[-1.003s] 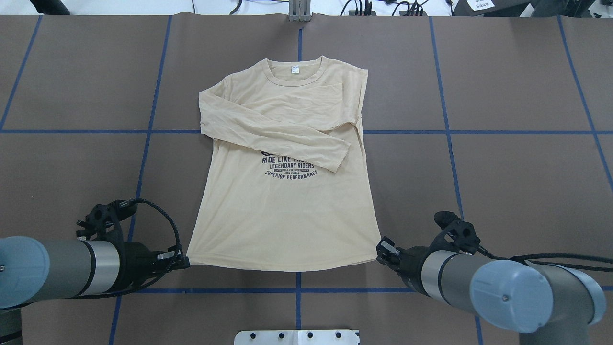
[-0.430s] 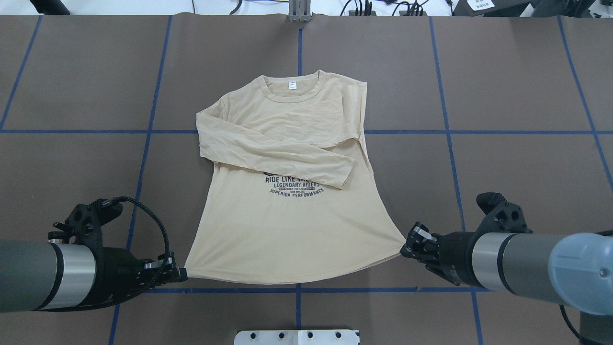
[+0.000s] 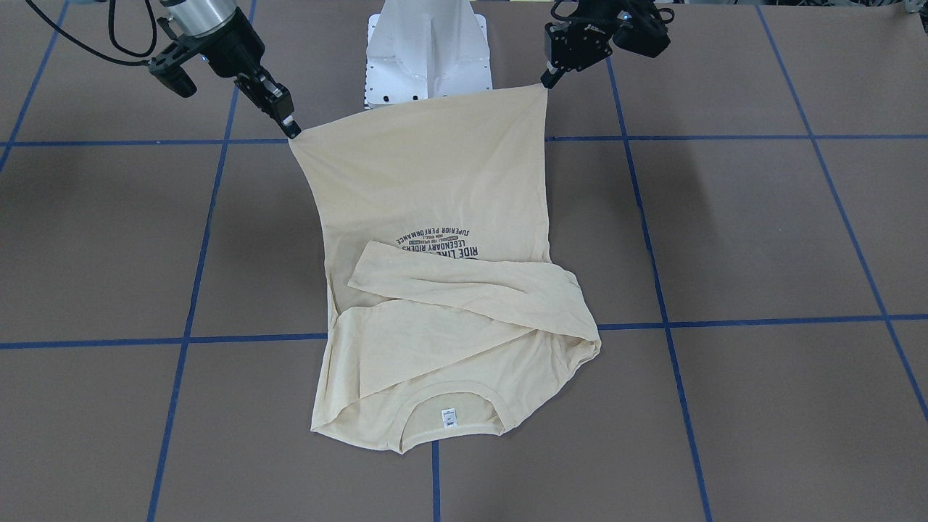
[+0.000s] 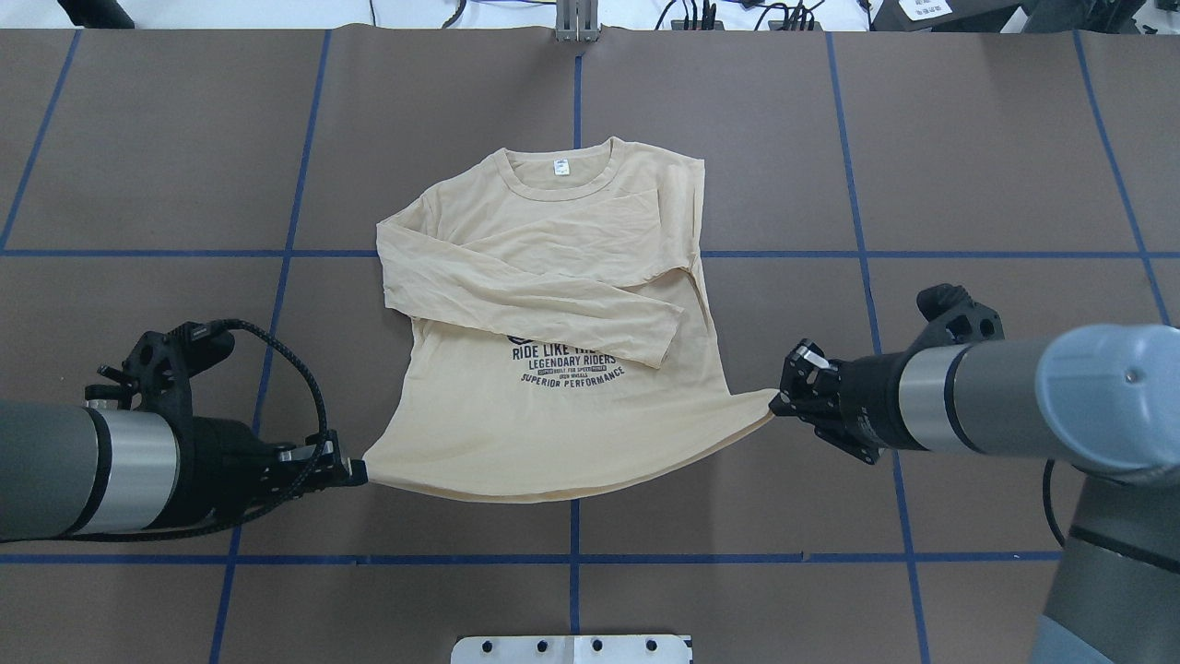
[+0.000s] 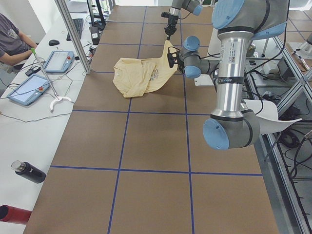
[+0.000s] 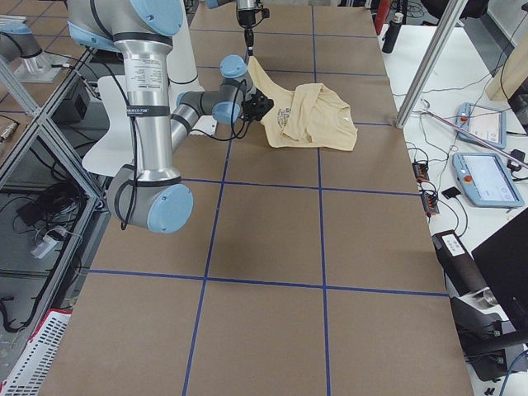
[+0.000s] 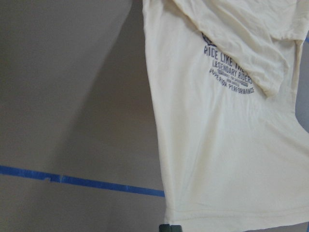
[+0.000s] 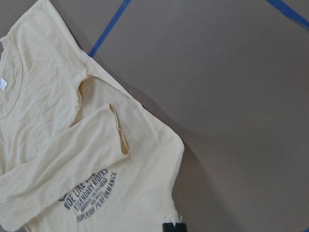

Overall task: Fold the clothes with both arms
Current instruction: 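Lift the hem with both grippers and fold it toward the collar, then lay the hem down near the collar and open both grippers, then raise both grippers away from the folded shirt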

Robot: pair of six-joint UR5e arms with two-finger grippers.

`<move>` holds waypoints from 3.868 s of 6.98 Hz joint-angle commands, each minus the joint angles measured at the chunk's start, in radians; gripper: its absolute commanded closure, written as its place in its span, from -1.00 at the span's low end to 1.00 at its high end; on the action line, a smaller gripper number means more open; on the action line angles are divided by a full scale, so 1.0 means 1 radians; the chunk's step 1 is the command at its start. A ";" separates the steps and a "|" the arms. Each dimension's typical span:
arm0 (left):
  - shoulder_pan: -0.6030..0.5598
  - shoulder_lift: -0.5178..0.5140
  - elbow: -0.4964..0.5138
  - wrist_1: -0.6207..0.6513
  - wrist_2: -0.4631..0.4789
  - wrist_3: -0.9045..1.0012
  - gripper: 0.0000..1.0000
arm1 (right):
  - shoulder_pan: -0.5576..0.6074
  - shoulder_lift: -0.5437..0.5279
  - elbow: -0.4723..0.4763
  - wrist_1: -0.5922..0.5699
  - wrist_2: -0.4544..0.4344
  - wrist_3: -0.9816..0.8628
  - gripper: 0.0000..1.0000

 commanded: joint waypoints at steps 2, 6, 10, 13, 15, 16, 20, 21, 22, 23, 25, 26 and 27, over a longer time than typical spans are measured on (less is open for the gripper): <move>-0.202 -0.174 0.227 0.001 -0.086 0.132 1.00 | 0.170 0.207 -0.153 -0.200 0.055 -0.218 1.00; -0.343 -0.319 0.435 -0.013 -0.086 0.213 1.00 | 0.268 0.455 -0.548 -0.197 0.053 -0.392 1.00; -0.387 -0.445 0.861 -0.297 -0.063 0.255 1.00 | 0.270 0.657 -1.006 0.014 -0.002 -0.410 1.00; -0.387 -0.487 0.969 -0.356 -0.009 0.255 1.00 | 0.270 0.716 -1.102 0.018 -0.028 -0.427 1.00; -0.387 -0.487 0.995 -0.375 0.005 0.257 1.00 | 0.270 0.745 -1.141 0.018 -0.044 -0.430 1.00; -0.387 -0.487 1.012 -0.401 0.006 0.257 1.00 | 0.271 0.754 -1.151 0.018 -0.047 -0.430 1.00; -0.387 -0.491 1.050 -0.419 0.006 0.257 0.61 | 0.271 0.768 -1.194 0.026 -0.066 -0.432 0.38; -0.387 -0.491 1.062 -0.438 0.006 0.257 -0.08 | 0.273 0.770 -1.194 0.026 -0.070 -0.432 0.10; -0.397 -0.491 1.062 -0.438 0.005 0.257 -0.09 | 0.274 0.783 -1.198 0.026 -0.071 -0.430 -0.25; -0.429 -0.491 1.058 -0.439 -0.003 0.273 -0.09 | 0.291 0.793 -1.195 0.026 -0.065 -0.427 -0.31; -0.475 -0.491 1.015 -0.438 -0.099 0.283 -0.10 | 0.299 0.767 -1.093 0.021 -0.056 -0.412 -0.78; -0.492 -0.484 0.990 -0.433 -0.139 0.284 -0.13 | 0.299 0.660 -0.950 0.021 -0.018 -0.404 -0.81; -0.505 -0.482 0.983 -0.433 -0.174 0.284 -0.21 | 0.299 0.577 -0.830 0.024 0.016 -0.366 -0.88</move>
